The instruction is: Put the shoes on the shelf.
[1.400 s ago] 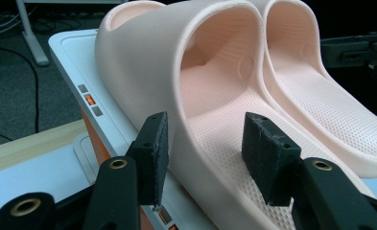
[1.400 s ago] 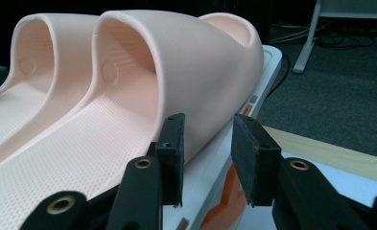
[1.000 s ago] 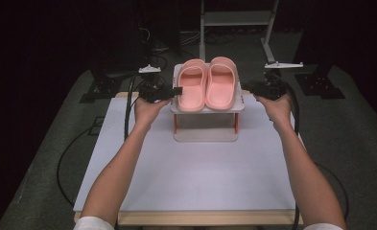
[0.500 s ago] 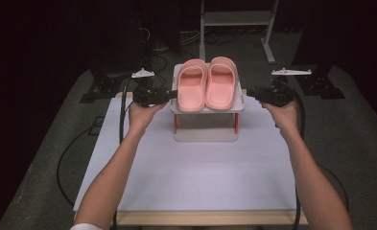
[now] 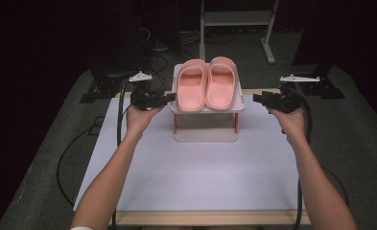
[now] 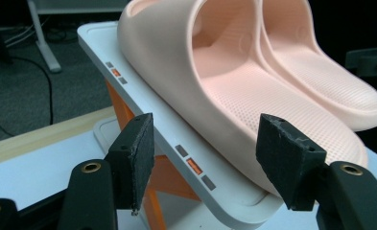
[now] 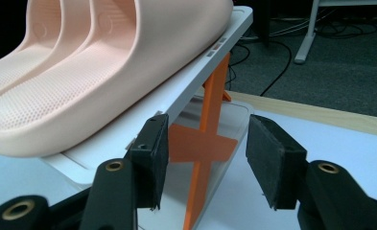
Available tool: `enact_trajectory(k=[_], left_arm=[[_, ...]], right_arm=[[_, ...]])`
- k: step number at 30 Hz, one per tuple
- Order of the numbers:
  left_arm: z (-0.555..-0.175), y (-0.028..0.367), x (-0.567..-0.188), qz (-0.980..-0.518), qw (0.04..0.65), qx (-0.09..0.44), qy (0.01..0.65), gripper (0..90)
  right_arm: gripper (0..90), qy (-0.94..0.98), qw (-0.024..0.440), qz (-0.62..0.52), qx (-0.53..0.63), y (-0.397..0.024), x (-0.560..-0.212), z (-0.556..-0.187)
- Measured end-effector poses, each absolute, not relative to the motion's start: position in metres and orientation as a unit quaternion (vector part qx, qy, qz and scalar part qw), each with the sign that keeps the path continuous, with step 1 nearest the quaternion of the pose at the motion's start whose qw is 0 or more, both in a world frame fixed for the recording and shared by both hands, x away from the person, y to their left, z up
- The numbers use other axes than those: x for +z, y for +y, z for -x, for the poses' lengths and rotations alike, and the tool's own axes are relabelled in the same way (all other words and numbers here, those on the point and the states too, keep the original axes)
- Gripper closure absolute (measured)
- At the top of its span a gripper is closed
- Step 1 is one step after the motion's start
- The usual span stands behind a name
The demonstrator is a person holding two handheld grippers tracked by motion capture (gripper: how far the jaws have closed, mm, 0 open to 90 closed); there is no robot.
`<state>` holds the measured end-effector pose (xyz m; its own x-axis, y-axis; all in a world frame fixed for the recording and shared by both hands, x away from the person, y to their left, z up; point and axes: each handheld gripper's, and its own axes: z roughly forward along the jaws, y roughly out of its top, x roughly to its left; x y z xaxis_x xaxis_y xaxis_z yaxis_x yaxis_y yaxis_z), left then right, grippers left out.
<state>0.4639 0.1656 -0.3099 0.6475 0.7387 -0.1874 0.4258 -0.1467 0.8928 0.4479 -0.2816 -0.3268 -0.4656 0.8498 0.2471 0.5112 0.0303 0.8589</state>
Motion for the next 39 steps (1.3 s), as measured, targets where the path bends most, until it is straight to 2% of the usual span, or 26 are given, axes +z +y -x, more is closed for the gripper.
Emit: enact_trajectory(k=[14,19,39], left_arm=[[-0.459,0.174,-0.322,-0.737,0.528,0.151,0.395,32.6],[-0.456,0.177,-0.324,-0.735,0.53,0.152,0.395,30.2],[-0.436,0.187,-0.341,-0.736,0.523,0.157,0.401,22.8]], right_arm=[[45.7,0.691,0.173,-0.496,0.497,-0.293,-0.341,-0.437],[42.0,0.693,0.162,-0.503,0.491,-0.296,-0.347,-0.434],[36.2,0.692,0.151,-0.507,0.491,-0.3,-0.367,-0.418]])
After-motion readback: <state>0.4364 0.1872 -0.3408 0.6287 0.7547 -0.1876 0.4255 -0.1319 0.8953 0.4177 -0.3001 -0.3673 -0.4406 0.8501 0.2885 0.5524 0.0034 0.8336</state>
